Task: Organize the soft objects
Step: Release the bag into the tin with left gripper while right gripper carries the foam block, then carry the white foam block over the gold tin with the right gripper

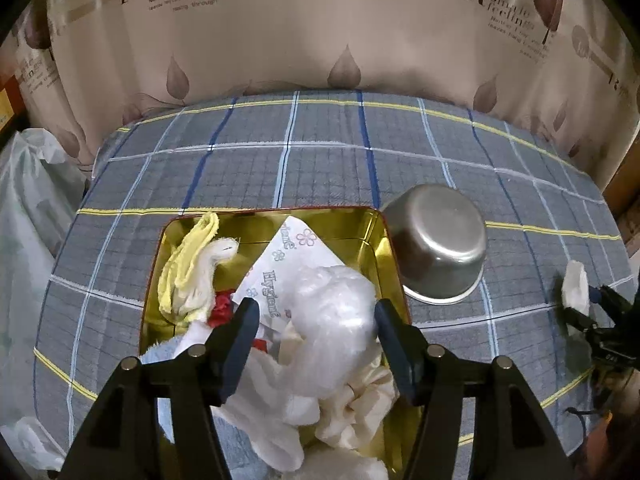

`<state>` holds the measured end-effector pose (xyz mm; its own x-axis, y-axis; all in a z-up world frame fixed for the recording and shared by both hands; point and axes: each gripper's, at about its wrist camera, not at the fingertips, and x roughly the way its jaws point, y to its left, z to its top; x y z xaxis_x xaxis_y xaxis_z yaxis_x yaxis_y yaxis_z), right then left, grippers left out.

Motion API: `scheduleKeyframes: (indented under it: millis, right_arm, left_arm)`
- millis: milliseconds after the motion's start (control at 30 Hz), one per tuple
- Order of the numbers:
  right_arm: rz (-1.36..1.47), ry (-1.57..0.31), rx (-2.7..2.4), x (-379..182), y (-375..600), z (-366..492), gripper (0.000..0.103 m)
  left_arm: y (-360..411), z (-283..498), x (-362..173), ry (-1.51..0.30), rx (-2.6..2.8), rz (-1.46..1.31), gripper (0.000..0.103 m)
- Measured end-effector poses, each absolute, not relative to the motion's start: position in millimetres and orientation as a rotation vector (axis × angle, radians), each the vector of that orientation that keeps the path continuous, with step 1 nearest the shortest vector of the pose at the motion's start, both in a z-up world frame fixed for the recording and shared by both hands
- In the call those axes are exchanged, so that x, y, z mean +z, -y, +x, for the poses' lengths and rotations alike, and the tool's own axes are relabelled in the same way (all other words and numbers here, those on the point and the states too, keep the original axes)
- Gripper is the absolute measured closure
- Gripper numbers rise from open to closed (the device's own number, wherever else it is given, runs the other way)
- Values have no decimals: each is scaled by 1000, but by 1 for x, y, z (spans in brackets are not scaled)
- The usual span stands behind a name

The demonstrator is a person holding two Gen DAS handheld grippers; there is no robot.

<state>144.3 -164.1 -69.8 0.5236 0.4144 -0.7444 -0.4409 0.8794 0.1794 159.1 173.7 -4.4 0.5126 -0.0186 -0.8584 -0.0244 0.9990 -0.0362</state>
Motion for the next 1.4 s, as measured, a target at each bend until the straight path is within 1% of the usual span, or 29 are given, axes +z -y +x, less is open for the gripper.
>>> scheduleKeyframes:
  millis: [167,267,400,567,733,867,967,1067,1200,1300,1400]
  right_arm:
    - [-33,-884,511,-70,164,144,33]
    - [-35,-885,510,-70,164,144,33]
    - [-38,-886,506,-70,163,145,33]
    - [-39,-887,505,-70,163,146,33]
    - [-50,-885,500,-71,162,146,33]
    - [-46,-890,503,-71,162,147,33]
    - [-43,-893,491,-69,161,146,33]
    - [-8,-905,484,-62,159,142,33]
    - [8,-881,516,-42,142,128,33]
    - [4,-856,587,-21,113,120,33]
    - [-37,-819,672,4,73,113,33]
  left_arm:
    - [-173,149,7,-1003,6,-40,39]
    - [-176,135,26,-934,32,-71,39]
    - [-177,106,51,-814,80,-79,39]
    - [-184,56,59,-736,133,-185,39]
    - [-177,-11,42,-735,281,-176,39]
    - [-171,-49,28,-724,379,-128,39]
    - [-171,-64,23,-706,423,-99,39]
    - [-174,-64,18,-712,425,-102,39]
    - [-183,-58,10,-766,396,-150,39]
    - [-187,-54,5,-820,384,-178,39]
    - [-192,-55,5,-827,379,-215,39]
